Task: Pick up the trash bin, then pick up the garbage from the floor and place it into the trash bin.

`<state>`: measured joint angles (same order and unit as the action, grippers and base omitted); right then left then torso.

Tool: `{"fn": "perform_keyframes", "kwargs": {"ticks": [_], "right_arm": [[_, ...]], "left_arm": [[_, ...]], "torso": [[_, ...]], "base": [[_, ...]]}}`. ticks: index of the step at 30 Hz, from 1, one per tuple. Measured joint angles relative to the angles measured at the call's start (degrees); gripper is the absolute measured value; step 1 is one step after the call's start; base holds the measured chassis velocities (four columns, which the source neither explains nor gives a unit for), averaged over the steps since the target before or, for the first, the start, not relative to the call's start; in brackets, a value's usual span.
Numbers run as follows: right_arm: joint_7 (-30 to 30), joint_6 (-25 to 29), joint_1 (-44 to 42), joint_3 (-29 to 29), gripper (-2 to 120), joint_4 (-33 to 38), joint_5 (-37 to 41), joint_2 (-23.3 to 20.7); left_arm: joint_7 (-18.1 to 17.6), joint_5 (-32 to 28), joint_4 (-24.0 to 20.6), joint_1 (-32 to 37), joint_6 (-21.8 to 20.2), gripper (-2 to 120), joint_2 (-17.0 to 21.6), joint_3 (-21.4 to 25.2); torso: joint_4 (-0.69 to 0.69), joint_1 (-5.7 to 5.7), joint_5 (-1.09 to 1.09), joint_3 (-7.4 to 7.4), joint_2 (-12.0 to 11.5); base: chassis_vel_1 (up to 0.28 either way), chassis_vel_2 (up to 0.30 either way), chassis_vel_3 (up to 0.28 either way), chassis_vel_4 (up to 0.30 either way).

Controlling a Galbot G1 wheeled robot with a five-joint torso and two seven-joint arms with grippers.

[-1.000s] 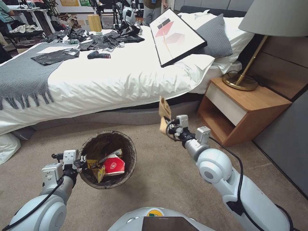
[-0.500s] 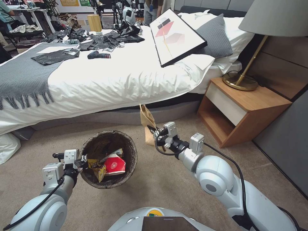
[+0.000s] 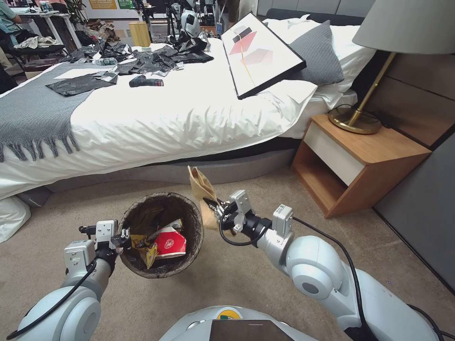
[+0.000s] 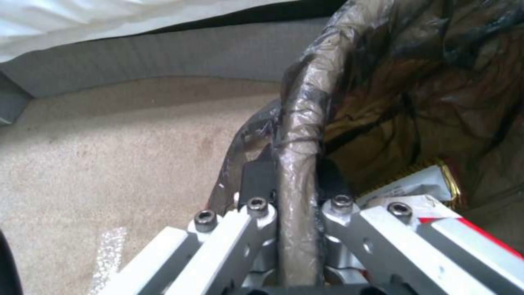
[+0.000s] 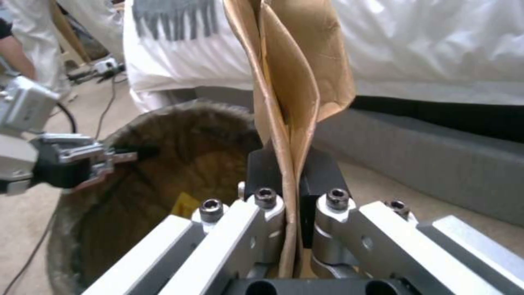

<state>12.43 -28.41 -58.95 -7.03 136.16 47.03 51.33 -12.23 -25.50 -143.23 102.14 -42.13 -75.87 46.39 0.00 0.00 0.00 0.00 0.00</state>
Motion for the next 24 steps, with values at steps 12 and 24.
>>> {"fn": "perform_keyframes", "kwargs": {"ticks": [12, 24], "right_arm": [[1.68, -0.38, 3.24, -6.73, 0, -2.56, -0.22, 2.43], [4.02, -0.77, 6.9, -12.48, 0, -5.1, 0.14, 5.0]], "left_arm": [[0.0, 0.25, 0.0, -0.29, 0.0, 4, -0.32, -0.26], [0.0, 0.31, 0.0, -0.86, 0.0, 4, -0.34, -0.36]], "torso": [[0.0, 0.0, 0.0, 0.0, 0.0], [0.0, 0.0, 0.01, 0.0, 0.0]], "base": [[0.0, 0.0, 0.0, 0.0], [0.0, 0.0, 0.0, 0.0]]}}
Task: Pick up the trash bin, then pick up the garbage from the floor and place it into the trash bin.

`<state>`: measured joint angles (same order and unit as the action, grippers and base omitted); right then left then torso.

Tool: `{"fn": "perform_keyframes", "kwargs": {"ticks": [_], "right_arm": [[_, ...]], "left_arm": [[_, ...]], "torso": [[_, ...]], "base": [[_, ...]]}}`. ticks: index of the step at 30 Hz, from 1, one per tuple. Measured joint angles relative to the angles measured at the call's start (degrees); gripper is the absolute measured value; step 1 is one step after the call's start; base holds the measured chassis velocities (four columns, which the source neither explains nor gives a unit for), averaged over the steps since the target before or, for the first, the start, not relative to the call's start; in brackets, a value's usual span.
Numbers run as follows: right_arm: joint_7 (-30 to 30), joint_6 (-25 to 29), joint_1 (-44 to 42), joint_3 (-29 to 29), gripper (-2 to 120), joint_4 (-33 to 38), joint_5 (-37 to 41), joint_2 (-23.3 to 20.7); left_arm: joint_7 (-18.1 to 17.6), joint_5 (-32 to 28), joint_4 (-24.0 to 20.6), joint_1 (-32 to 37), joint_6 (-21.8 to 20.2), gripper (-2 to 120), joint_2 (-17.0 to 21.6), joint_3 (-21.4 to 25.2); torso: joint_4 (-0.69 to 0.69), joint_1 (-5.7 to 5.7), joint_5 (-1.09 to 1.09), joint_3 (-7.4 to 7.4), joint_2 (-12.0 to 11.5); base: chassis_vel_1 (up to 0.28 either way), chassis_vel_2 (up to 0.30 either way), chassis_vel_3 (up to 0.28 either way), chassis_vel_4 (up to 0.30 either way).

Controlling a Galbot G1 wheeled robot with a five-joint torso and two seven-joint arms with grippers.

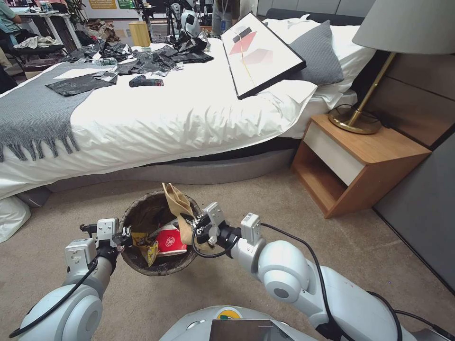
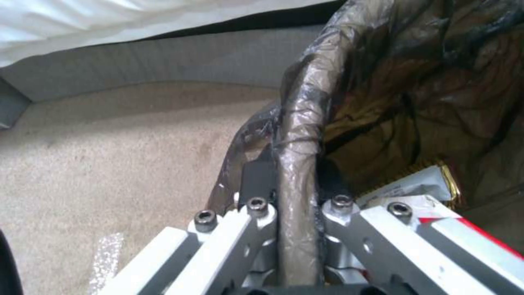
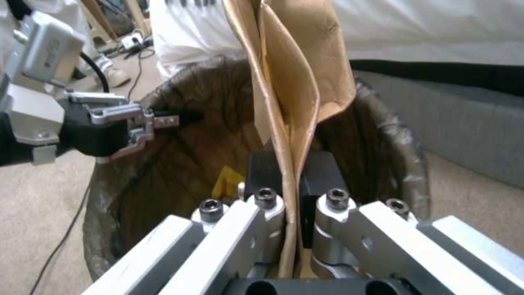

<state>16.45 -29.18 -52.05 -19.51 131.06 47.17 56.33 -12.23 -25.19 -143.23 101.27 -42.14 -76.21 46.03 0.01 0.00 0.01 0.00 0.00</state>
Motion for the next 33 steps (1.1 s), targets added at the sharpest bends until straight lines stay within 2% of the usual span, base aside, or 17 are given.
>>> {"fn": "perform_keyframes", "kwargs": {"ticks": [7, 10, 13, 15, 17, 21, 22, 24, 26, 27, 29, 31, 32, 33], "right_arm": [[1.48, -0.36, 1.5, -2.41, -1, -2.01, 0.18, 1.94], [2.62, -0.99, 1.99, -3.09, 10, -2.98, 0.17, 2.8], [3.19, -1.08, 2.16, -3.34, 14, -3.29, 0.18, 3.13], [5.44, -1.19, 2.96, -4.4, 29, -4.6, 0.56, 4.76], [5.9, -1.21, 3.27, -4.7, 32, -5.08, 0.57, 5.33], [8.26, -1.52, 5.13, -6.1, 52, -6.72, 1.65, 8.49], [8.26, -1.52, 5.13, -6.1, 52, -6.72, 1.65, 8.49], [8.61, -1.67, 5.82, -6.58, 62, -7.18, 1.99, 9.1], [8.61, -1.67, 5.9, -6.61, 66, -7.24, 2.0, 9.14], [8.62, -1.68, 6.08, -6.69, 72, -7.35, 2.03, 9.2], [8.62, -1.7, 6.11, -6.7, 75, -7.35, 2.06, 9.22], [8.76, -1.75, 6.35, -6.85, 88, -7.36, 2.33, 9.38], [8.76, -1.75, 6.35, -6.85, 88, -7.36, 2.33, 9.38], [8.84, -1.8, 6.5, -6.94, 94, -7.36, 2.52, 9.47]], "left_arm": [[0.0, -0.09, -0.01, -0.33, 0.0, 4, 0.06, 0.0], [0.0, -0.14, 0.0, -0.56, 0.0, 4, 0.06, -0.01], [0.0, -0.15, 0.0, -0.62, 0.0, 4, 0.05, -0.02], [0.0, -0.2, 0.0, -0.78, 0.0, 4, 0.02, -0.08], [0.0, -0.21, 0.0, -0.8, 0.0, 4, 0.01, -0.08], [0.0, -0.28, -0.01, -0.92, 0.0, 4, 0.0, -0.07], [0.0, -0.28, -0.01, -0.92, 0.0, 4, 0.0, -0.07], [0.0, -0.29, 0.0, -1.06, 0.0, 4, -0.12, -0.09], [0.01, -0.29, 0.0, -1.08, 0.0, 4, -0.16, -0.11], [0.01, -0.3, 0.0, -1.11, 0.0, 4, -0.26, -0.13], [0.01, -0.3, 0.0, -1.11, 0.0, 4, -0.28, -0.14], [0.01, -0.3, 0.0, -1.11, 0.0, 4, -0.34, -0.14], [0.01, -0.3, 0.0, -1.11, 0.0, 4, -0.34, -0.14], [0.01, -0.3, 0.0, -1.09, 0.0, 4, -0.35, -0.14]], "torso": [[0.0, 0.0, 0.0, 0.0, 0.0], [0.0, 0.0, 0.0, 0.0, 0.0], [0.0, 0.0, 0.0, 0.0, 0.0], [-0.01, 0.0, 0.0, 0.0, 0.0], [0.0, 0.0, 0.0, 0.0, 0.0], [-0.01, 0.0, -0.01, 0.0, 0.0], [-0.01, 0.0, -0.01, 0.0, 0.0], [0.0, 0.0, 0.0, 0.0, 0.0], [0.0, 0.0, -0.01, 0.0, 0.0], [0.0, 0.0, 0.0, 0.0, 0.0], [0.0, 0.0, 0.0, 0.0, 0.0], [0.0, 0.0, -0.01, 0.0, 0.0], [0.0, 0.0, -0.01, 0.0, 0.0], [0.0, 0.0, -0.01, 0.0, 0.0]], "base": [[0.0, 0.0, 0.0, 0.0], [0.0, 0.0, 0.0, 0.0], [0.0, 0.0, 0.0, 0.0], [0.0, 0.0, 0.0, 0.0], [0.0, 0.0, 0.0, 0.0], [0.0, 0.0, 0.0, 0.0], [0.0, 0.0, 0.0, 0.0], [0.0, 0.0, 0.0, 0.0], [0.0, 0.0, 0.0, 0.0], [0.0, 0.0, 0.0, 0.0], [0.0, 0.0, 0.0, 0.0], [0.0, 0.0, 0.0, 0.0], [0.0, 0.0, 0.0, 0.0], [0.0, 0.0, 0.0, 0.0]]}}
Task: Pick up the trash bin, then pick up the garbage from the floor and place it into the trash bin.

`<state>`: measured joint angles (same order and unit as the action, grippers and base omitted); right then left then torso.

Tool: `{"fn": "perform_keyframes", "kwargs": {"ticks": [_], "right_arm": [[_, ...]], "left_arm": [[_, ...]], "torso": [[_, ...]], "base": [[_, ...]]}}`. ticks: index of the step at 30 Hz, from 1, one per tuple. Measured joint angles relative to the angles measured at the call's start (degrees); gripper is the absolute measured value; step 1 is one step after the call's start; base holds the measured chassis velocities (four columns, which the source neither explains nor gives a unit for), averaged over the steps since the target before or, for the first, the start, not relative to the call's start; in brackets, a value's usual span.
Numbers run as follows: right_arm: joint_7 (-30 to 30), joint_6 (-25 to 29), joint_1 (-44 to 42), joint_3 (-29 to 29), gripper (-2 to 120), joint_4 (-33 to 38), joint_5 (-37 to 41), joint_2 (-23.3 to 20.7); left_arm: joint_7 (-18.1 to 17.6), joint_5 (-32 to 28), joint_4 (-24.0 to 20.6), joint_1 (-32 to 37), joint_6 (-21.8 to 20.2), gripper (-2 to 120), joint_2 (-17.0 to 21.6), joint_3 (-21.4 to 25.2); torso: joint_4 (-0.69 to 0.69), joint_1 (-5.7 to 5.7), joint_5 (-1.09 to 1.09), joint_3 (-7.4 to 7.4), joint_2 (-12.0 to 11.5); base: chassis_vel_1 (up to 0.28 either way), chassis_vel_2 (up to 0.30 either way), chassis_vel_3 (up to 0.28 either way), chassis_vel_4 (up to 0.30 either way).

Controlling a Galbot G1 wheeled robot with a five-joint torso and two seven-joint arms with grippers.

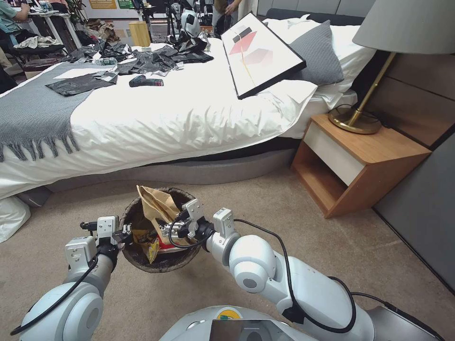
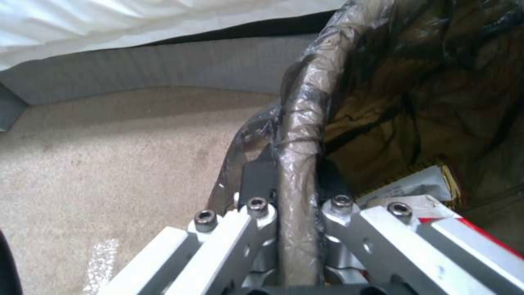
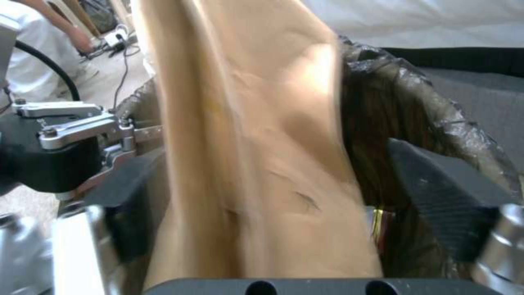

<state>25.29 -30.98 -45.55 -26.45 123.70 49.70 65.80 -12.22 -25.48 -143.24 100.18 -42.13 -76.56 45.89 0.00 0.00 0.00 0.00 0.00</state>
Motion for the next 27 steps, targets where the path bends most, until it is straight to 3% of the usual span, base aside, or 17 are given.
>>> {"fn": "perform_keyframes", "kwargs": {"ticks": [2, 18, 27], "right_arm": [[0.04, -0.06, 0.17, -0.15, 99, -0.06, 0.11, 0.06], [0.31, -0.08, 0.42, -0.14, 100, 0.3, 0.25, -0.66], [-1.88, 1.11, -0.35, 4.31, 100, 5.09, -0.1, -4.69]], "left_arm": [[0.0, 0.0, 0.0, 0.06, 0.0, 4, 0.0, 0.01], [0.02, -0.08, 0.0, 0.18, 0.0, 4, 0.33, 0.09], [0.04, -0.15, 0.0, 0.34, 0.0, 4, 0.45, 0.44]], "torso": [[0.0, 0.0, 0.0, 0.0, 0.0], [0.0, 0.0, -0.01, 0.0, 0.0], [0.0, 0.0, -0.02, 0.0, 0.0]], "base": [[0.0, 0.0, 0.0, 0.0], [0.0, 0.0, 0.0, 0.0], [0.0, 0.0, 0.0, 0.0]]}}
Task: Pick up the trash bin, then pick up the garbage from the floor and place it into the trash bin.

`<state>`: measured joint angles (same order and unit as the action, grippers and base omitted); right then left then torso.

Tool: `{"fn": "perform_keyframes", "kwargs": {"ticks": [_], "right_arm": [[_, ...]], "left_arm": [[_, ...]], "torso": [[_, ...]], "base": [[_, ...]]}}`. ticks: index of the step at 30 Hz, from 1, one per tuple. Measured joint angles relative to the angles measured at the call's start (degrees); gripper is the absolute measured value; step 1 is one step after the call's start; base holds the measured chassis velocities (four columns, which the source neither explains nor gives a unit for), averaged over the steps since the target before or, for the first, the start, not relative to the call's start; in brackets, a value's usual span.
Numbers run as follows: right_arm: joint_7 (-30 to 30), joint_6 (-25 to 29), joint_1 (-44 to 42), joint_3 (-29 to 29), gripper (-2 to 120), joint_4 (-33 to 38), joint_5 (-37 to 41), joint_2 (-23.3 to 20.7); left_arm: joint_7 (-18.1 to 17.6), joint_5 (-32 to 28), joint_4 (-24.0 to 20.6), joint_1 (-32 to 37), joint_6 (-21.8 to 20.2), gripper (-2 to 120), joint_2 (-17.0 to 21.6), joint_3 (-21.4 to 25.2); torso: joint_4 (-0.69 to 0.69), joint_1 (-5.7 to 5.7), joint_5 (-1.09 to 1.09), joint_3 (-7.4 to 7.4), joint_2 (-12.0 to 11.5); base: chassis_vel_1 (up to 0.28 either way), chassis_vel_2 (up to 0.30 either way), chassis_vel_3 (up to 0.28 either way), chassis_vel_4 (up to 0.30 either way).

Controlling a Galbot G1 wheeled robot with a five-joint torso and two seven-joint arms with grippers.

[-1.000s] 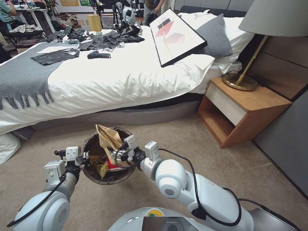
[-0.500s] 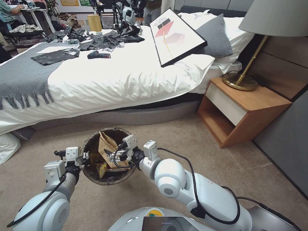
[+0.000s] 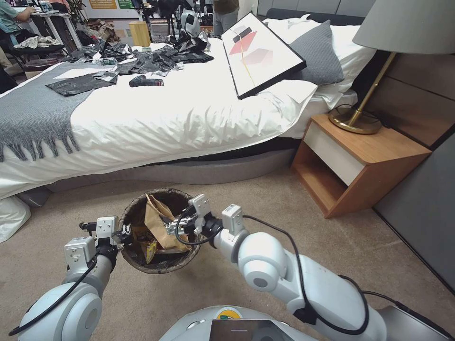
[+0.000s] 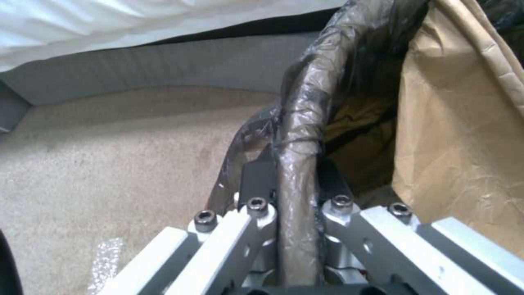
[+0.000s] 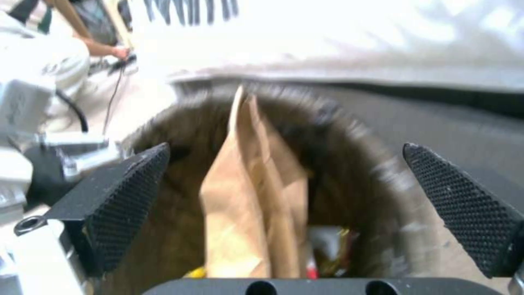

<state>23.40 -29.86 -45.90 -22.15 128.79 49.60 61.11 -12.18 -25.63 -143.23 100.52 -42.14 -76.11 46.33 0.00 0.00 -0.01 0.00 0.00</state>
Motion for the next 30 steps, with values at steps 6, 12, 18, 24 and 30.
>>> {"fn": "perform_keyframes", "kwargs": {"ticks": [6, 12, 18, 24, 30], "right_arm": [[-3.86, 2.58, -2.93, 6.07, 100, 2.63, -2.92, -4.13], [-2.69, 7.14, -7.61, 11.5, 100, 4.3, -8.01, -7.18], [-2.43, 12.57, -16.14, 24.62, 100, 3.79, -17.98, -6.1], [-3.21, 15.23, -25.93, 35.24, 100, 4.13, -21.97, -3.81], [-7.05, 21.9, -36.2, 45.85, 100, 3.23, -34.04, 4.32]], "left_arm": [[0.0, -0.03, 0.0, -0.09, 0.0, 4, -0.09, 0.07], [0.0, -0.05, 0.0, -0.34, 0.0, 4, -0.17, 0.12], [-0.01, -0.15, 0.0, -0.34, 0.0, 4, -0.15, 0.39], [-0.01, -0.24, 0.0, -0.4, 0.0, 4, -0.14, 0.58], [-0.03, -0.28, 0.0, -0.55, 0.0, 4, -0.21, 0.66]], "torso": [[0.0, 0.0, 0.01, 0.0, 0.0], [0.01, 0.0, 0.0, 0.0, 0.0], [0.01, 0.0, 0.0, 0.0, 0.0], [0.02, 0.0, 0.01, 0.0, 0.0], [0.02, 0.0, 0.0, 0.0, 0.0]], "base": [[0.0, 0.0, 0.0, 0.0], [0.0, 0.0, 0.0, 0.0], [0.0, 0.0, 0.0, 0.0], [0.0, 0.0, 0.0, 0.0], [0.0, 0.0, 0.0, 0.0]]}}
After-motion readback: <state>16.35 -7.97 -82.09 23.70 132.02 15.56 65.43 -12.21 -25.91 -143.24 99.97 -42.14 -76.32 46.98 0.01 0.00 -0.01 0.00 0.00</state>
